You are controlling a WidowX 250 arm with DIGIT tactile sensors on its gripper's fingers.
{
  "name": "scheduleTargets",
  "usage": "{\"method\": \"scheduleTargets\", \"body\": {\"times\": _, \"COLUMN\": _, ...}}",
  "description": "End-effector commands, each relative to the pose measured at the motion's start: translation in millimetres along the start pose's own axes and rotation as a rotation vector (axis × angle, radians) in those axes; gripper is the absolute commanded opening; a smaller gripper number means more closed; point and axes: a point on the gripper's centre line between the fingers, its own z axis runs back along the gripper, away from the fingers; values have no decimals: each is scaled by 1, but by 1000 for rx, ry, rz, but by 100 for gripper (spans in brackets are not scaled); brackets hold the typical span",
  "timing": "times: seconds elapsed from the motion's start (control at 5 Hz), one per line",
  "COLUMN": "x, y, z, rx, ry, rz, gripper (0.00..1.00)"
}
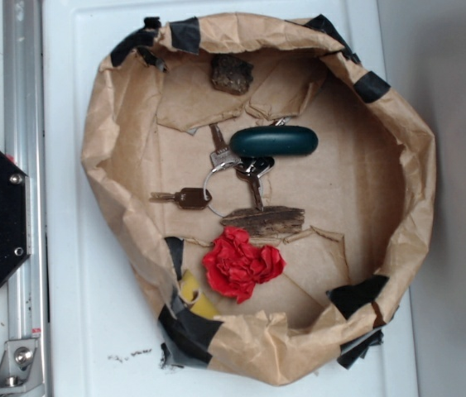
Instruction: Grab the plastic pickle.
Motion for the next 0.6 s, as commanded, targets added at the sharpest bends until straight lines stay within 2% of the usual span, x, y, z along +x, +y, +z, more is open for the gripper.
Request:
{"method": "scheduleTargets", "body": {"times": 0.0, "x": 0, "y": 0, "z": 0, "rx": 0, "ry": 0, "rz": 0, "gripper": 100}}
{"method": "scheduleTargets", "body": {"times": 0.2, "x": 50, "y": 22, "z": -10, "rx": -11, "ry": -131, "rz": -17, "gripper": 100}}
{"method": "scheduleTargets", "body": {"times": 0.4, "x": 94, "y": 50, "z": -45, "rx": 3, "ry": -273, "rz": 101, "gripper": 100}}
